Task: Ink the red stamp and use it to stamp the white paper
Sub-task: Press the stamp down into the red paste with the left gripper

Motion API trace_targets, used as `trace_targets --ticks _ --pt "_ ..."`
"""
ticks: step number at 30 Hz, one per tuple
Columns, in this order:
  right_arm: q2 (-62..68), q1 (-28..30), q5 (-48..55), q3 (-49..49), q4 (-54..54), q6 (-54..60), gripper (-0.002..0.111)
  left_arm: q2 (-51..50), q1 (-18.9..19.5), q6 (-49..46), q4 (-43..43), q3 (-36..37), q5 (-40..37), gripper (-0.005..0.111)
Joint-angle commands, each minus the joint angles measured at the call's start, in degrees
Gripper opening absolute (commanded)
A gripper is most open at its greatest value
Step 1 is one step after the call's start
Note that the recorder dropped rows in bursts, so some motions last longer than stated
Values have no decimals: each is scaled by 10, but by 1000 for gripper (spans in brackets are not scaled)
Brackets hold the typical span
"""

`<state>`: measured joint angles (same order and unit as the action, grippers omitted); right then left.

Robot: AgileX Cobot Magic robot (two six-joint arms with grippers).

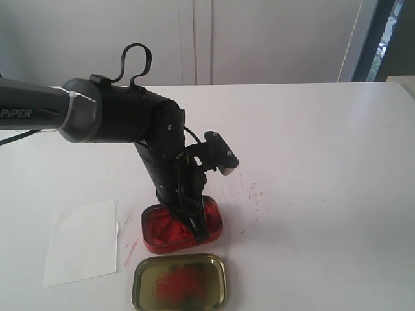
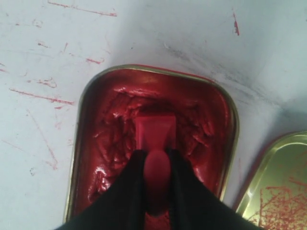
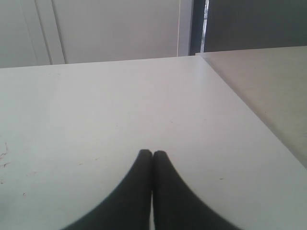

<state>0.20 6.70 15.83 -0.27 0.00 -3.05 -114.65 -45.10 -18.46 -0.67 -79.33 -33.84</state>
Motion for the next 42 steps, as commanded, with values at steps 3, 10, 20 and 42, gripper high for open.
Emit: trace_targets --ticks 3,10,20,42 --pt "-2 3 -7 3 0 4 0 -13 -2 5 10 19 -28 0" --pt "-2 3 -7 3 0 4 0 4 -2 5 12 19 -34 0" --pt "-2 3 -7 3 0 4 0 40 -2 5 13 16 -41 0" --pt "-2 3 -7 3 0 3 0 40 -2 5 13 -47 -82 0"
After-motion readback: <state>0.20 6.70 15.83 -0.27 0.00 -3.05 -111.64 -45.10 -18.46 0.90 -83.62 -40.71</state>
